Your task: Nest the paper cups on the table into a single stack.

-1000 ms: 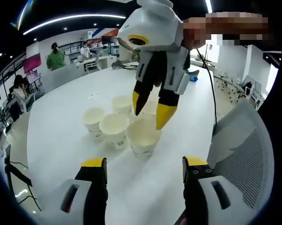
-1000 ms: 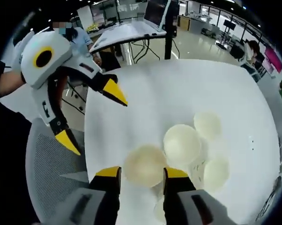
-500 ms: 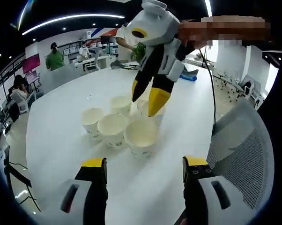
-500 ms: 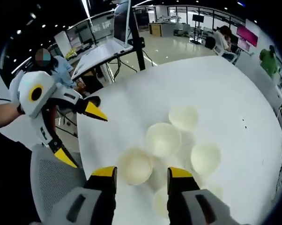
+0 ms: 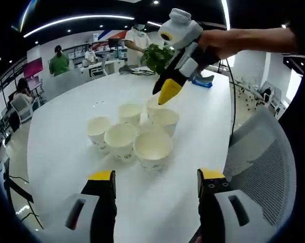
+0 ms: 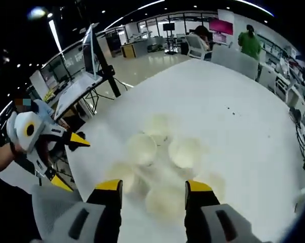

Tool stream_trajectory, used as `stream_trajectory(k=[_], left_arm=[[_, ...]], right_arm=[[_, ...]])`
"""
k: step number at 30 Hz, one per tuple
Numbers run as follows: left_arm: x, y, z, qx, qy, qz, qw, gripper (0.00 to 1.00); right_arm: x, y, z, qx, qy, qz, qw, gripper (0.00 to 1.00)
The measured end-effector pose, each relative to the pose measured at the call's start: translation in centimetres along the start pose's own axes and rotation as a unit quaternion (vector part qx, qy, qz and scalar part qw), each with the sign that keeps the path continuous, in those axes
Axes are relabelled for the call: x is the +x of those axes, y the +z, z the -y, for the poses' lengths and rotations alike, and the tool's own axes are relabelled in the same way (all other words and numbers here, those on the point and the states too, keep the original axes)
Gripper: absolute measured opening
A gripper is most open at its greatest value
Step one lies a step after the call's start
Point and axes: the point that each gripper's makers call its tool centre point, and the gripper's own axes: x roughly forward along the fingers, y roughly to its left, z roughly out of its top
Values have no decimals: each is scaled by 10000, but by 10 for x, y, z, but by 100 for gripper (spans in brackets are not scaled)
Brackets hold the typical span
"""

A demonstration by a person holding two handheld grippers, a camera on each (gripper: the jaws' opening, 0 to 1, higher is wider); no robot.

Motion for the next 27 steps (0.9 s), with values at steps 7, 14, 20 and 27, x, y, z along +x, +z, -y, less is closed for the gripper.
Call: stream_trajectory(k=[7, 14, 20, 27], left_arm=[[2, 0, -3, 23, -17, 3, 10000, 64], [4, 0, -3, 53, -41, -11, 10000, 64], [1, 2, -1, 53, -35, -14, 10000, 64], [3, -3, -7, 21, -18, -17, 10000, 63]], right_arm=[[-12, -21, 21, 593, -173, 125, 9980, 48], [-12, -36, 31, 896, -231, 82, 9957, 47], [-13, -38, 27, 990, -242, 66, 9948, 47], [-4, -41, 34, 1064, -258, -81, 9940, 47]])
